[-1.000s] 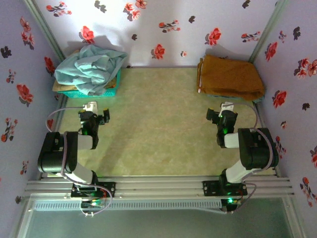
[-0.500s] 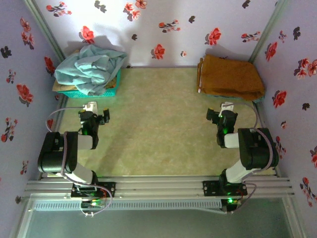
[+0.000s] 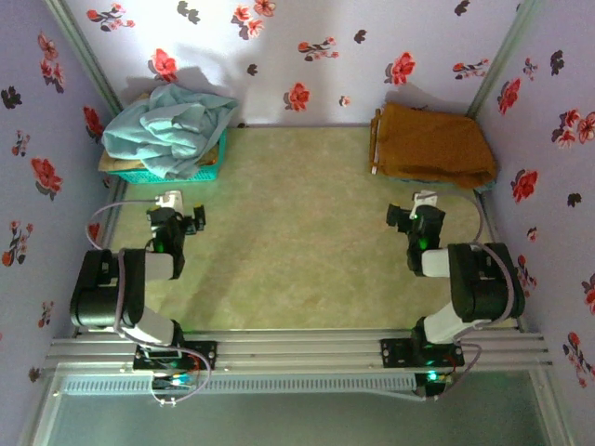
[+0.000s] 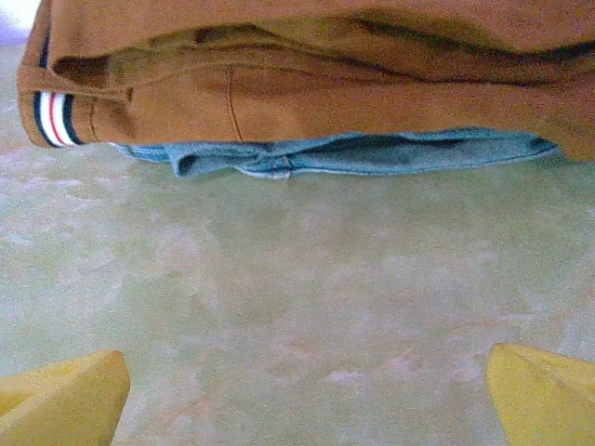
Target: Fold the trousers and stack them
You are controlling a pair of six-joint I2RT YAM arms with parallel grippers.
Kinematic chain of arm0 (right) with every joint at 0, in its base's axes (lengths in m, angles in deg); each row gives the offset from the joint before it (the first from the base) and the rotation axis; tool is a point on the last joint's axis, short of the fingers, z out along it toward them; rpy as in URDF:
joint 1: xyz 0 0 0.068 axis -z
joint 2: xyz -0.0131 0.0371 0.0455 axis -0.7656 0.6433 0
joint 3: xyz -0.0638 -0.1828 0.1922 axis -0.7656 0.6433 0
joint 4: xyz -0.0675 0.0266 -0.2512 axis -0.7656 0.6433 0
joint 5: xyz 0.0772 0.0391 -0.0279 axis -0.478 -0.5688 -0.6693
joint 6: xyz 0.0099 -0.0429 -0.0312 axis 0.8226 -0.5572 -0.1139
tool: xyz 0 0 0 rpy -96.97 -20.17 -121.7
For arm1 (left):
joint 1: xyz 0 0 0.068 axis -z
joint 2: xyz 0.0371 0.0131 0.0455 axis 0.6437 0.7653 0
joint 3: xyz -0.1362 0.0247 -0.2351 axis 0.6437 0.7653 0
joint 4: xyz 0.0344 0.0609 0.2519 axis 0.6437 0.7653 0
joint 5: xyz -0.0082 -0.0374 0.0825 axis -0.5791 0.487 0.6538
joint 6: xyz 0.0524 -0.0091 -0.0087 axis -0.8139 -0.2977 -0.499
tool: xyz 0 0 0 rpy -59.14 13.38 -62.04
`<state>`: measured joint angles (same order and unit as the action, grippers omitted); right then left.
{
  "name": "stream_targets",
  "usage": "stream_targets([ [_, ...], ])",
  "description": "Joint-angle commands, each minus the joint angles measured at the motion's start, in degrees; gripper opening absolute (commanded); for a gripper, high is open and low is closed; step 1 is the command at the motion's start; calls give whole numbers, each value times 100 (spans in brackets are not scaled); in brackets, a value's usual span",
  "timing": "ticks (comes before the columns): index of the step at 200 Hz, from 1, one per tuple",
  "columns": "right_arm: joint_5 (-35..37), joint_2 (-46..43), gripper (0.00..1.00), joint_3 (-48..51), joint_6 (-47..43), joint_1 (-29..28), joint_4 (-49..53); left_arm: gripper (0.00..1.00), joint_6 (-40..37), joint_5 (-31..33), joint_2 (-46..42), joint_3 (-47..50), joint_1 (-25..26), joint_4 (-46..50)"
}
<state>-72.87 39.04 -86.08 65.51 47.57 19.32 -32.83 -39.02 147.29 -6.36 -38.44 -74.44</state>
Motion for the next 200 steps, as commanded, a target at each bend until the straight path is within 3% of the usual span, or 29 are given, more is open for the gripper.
stream_targets([
  [1, 131, -975, 99, -835, -254, -323, 1602, 100, -126, 223, -1127, -571, 149, 1458],
  [15, 614, -1543, 99, -1336, -18, -760, 2319, 100, 76, 230, -1869, -960, 281, 2277],
  [23, 917, -1837, 99, -1745, 441, -984, 2942, 100, 657, 315, -2261, -1279, 311, 2858],
  [37, 1158, -2107, 99, -2560, 2094, -1027, 4435, 100, 2791, 878, -2773, -2219, 263, 4727],
  [43, 1121, -2161, 99, -2822, 2583, -984, 4983, 100, 3258, 764, -2912, -2570, 186, 5256],
  [52, 1139, -2210, 99, -3061, 3297, -940, 5724, 100, 3053, 176, -3129, -2839, 103, 5422],
  [58, 1131, -2242, 99, -3038, 3790, -872, 5871, 100, 3220, 213, -3279, -2862, 92, 5346],
  [73, -165, -2390, 92, -2536, 3657, -643, 5022, 100, 4264, 513, -3623, -2597, -106, 4983],
  [87, -427, -2408, 89, -2459, 3565, -626, 5012, 93, 3998, -182, -3427, -2824, -440, 4979],
  [114, -769, -2124, 96, -2745, 3188, -623, 5358, 89, 3336, -105, -1750, -4774, -462, 7183],
  [135, -994, -1928, 99, -2847, 3113, -645, 5393, 92, 2971, 142, -312, -6052, -330, 8280],
  [155, -1152, -1724, 99, -2912, 3033, -658, 5411, 100, 2611, 410, 648, -6768, -37, 8634],
  [200, -1278, -1449, 99, -3011, 3010, -679, 5478, 100, 2165, 724, 2416, -7956, 195, 8821],
])
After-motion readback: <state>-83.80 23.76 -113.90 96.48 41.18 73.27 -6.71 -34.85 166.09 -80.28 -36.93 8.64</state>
